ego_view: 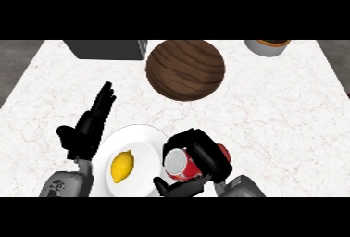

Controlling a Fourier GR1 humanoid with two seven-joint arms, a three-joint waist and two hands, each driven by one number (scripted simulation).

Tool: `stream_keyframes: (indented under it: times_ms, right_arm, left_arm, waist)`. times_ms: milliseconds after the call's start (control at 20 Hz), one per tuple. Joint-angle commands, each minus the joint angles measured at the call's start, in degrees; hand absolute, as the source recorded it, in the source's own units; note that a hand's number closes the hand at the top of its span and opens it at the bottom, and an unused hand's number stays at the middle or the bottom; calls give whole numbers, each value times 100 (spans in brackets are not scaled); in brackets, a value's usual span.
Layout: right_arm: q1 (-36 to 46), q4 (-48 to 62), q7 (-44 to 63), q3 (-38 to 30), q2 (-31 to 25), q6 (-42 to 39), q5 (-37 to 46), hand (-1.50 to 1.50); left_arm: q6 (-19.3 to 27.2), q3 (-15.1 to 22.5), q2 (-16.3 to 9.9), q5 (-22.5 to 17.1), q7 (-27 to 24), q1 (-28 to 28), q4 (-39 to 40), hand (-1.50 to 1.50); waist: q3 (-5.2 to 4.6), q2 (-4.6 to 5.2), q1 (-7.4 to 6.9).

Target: Pick the can from the placemat and place it in the bowl

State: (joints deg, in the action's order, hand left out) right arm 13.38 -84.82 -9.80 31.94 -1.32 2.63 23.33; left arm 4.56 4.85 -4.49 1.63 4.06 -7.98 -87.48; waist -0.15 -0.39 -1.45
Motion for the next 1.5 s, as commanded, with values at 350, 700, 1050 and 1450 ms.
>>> stream_keyframes:
  times_ms: [350,700,1050,1450]
  right_arm:
    - [2268,-1373,3974,1268,131,1722,1098,150]
    - [4391,-558,5287,508,132,1711,489,150]
    - [5264,585,5192,-194,132,1645,85,150]
    - [5446,2292,4448,-322,-378,1161,997,150]
  left_arm:
    - [80,66,71,83,116,141,-243,0]
    - [-62,-127,-19,5,-32,-112,68,0]
    - [94,-6,165,152,107,-111,30,0]
    - [-124,-110,-24,43,0,88,-130,0]
  waist:
    - [6,-3,59]
    - [7,41,23]
    - [11,48,44]
    - [9,56,34]
